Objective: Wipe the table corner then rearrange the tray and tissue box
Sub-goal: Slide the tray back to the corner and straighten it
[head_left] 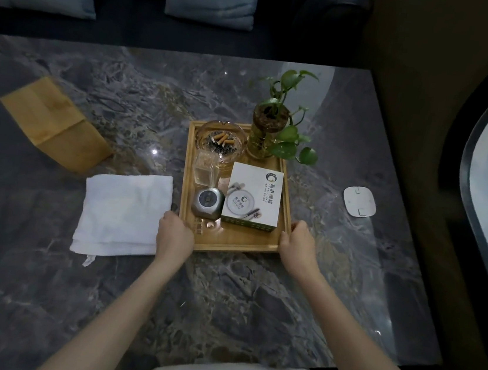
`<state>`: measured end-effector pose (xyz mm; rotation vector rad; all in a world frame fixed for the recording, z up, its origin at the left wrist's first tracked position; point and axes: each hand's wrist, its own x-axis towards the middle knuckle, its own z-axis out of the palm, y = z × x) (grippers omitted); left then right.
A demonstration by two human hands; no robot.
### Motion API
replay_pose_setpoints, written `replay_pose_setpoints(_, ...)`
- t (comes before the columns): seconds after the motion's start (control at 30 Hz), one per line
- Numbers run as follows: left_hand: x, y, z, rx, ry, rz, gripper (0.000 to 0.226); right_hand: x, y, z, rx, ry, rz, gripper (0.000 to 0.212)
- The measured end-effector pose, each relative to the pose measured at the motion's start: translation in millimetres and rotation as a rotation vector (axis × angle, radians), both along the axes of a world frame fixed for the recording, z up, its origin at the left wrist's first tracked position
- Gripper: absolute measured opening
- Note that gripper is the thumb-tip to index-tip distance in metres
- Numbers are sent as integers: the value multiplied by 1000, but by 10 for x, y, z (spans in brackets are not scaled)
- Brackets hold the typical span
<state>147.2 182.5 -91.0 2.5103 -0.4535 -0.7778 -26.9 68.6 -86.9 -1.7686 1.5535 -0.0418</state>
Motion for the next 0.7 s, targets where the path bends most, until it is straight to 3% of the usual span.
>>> replay_pose_setpoints(0.13,112,-11,-2,-44,173,142,32,-1,-92,38,202,-241,-172,34)
replay_pose_setpoints(0.27,129,-107,-3,-59,222,251,53,84,-148,28,265,-333,-296,36)
replay_pose_setpoints(0.5,23,-105,-33,-168,78,198,54,256,-120,-124,92,-131,-255,44)
replay_pose_setpoints(0.7,-31,-120,-40,-216,17,203,52,240,-135,-224,-71,-74,-236,43)
